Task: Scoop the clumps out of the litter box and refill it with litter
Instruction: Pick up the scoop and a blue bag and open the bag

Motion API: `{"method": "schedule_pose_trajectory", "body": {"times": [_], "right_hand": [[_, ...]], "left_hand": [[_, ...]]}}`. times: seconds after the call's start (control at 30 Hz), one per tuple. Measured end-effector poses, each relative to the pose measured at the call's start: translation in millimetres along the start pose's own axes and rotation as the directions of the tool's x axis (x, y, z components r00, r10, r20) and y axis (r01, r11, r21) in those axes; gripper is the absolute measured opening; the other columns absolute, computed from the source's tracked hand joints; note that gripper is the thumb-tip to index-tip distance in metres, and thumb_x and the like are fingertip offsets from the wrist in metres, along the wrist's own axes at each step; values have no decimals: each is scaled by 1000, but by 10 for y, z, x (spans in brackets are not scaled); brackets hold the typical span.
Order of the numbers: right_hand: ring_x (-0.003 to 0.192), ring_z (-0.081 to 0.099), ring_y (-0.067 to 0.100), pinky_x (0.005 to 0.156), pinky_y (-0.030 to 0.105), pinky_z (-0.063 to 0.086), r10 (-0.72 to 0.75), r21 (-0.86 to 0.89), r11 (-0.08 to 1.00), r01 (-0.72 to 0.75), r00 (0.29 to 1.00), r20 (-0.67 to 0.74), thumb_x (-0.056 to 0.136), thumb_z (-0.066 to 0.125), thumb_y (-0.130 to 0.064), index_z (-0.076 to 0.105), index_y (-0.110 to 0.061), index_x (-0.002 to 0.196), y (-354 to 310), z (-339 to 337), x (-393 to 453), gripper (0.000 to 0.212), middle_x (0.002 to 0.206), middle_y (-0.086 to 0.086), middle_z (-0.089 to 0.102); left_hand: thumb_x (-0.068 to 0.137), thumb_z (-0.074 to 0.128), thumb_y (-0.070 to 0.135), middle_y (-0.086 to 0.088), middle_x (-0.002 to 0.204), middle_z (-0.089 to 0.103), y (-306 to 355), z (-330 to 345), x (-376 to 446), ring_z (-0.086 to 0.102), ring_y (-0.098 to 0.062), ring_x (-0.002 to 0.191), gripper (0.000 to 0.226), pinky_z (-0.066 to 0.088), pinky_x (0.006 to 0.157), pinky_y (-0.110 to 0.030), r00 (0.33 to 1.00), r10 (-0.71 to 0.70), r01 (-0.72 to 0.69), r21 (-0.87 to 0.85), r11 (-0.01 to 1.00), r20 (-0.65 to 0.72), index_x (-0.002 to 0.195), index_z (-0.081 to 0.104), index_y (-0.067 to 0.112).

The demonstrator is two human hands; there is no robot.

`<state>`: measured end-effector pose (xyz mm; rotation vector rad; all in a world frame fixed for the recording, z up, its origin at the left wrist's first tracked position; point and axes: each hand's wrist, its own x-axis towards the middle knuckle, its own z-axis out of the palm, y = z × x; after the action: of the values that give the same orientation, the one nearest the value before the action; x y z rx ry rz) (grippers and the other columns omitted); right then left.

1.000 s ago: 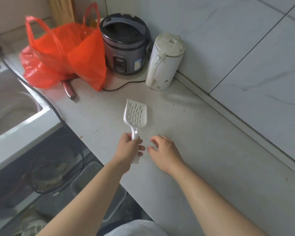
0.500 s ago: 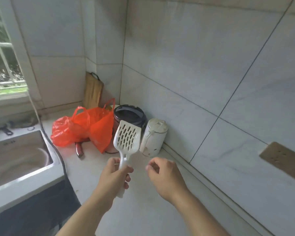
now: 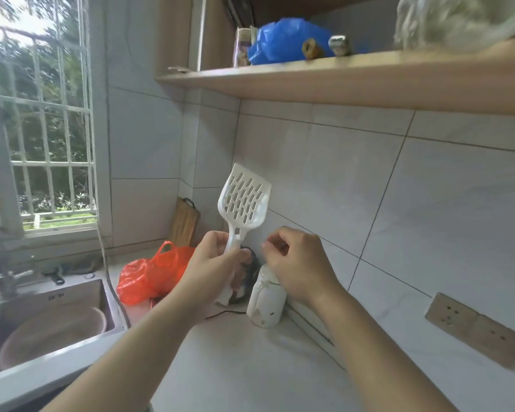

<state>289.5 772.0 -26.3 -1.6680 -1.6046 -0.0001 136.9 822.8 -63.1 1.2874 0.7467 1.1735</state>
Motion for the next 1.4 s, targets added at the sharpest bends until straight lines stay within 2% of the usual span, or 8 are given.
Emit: {"method": "schedule_pose_trajectory", "body": {"times": [0.1, 0.23, 0.4, 0.57, 0.87, 1.07, 1.27, 1.4], "right_hand": [[79, 64, 6, 76, 35, 58, -30, -13, 999, 30, 1000, -9, 93, 62, -34, 71, -23, 90, -227, -73, -29, 15, 84, -13, 69], [79, 63, 6, 76, 34, 58, -76, -88, 993, 73, 996, -39, 93, 61, -35, 70, -22, 90, -554, -168, 29, 15, 85, -12, 68], [78, 63, 12, 74, 36, 57, -104, -187, 979, 81, 987, -121, 92, 61, -36, 69, -21, 87, -1044, -263, 260, 17, 84, -7, 68], [78, 61, 13, 74, 39, 56, -138, -265, 960, 92, 977, -163, 90, 60, -37, 67, -23, 86, -1526, -344, 430, 17, 85, -8, 65], [93, 58, 14, 81, 35, 53, -238, -431, 896, 104, 933, -270, 92, 60, -35, 63, -22, 105, -2021, -794, 892, 18, 104, -6, 61], [115, 47, 27, 96, 41, 40, -285, -722, 691, 10, 922, -260, 92, 54, -29, 56, -19, 122, -1927, -1066, 1470, 32, 116, 2, 59], [131, 37, 29, 106, 42, 32, -306, -863, 505, -28, 929, -209, 89, 54, -24, 44, -19, 134, -1872, -1094, 2269, 47, 134, 6, 51], [142, 28, 33, 115, 50, 24, -247, -869, 493, -54, 948, -200, 89, 59, -26, 30, -16, 150, -1819, -1019, 2692, 69, 146, 11, 45]], "left_hand": [[86, 69, 7, -25, 84, 68, 220, -104, -97, 54, -26, 60, 21, 45, 57, -38, 998, 60, -61, 8, 998, 34, 103, 56, 8], [90, 68, 8, -16, 87, 76, 502, -304, -53, 55, -20, 55, 20, 45, 51, -32, 995, 81, -83, 28, 996, 52, 109, 63, 8], [86, 69, 13, -19, 89, 72, 959, -598, 98, 53, -25, 61, 16, 46, 57, -36, 984, 92, -94, 9, 996, 154, 101, 67, 9], [92, 64, 13, -8, 80, 72, 1379, -881, 240, 53, -20, 61, 9, 44, 53, -32, 970, 156, -159, -1, 987, 188, 100, 65, 8], [88, 66, 3, -10, 83, 69, 1924, -1065, 452, 53, -19, 63, 19, 43, 55, -31, 960, 179, -179, -22, 984, 216, 107, 66, 6], [88, 63, -2, -12, 80, 63, 2041, -1129, 625, 49, -16, 55, 20, 38, 53, -29, 977, 152, -144, -69, 987, 148, 107, 63, 1], [89, 65, 1, -12, 79, 60, 2133, -1118, 831, 47, -17, 55, 21, 37, 54, -29, 983, 161, -158, -40, 987, 87, 109, 62, -5], [90, 65, 2, -10, 75, 61, 2176, -1126, 927, 49, -17, 56, 14, 39, 53, -30, 981, 185, -184, -22, 983, 63, 104, 64, 2]]}}
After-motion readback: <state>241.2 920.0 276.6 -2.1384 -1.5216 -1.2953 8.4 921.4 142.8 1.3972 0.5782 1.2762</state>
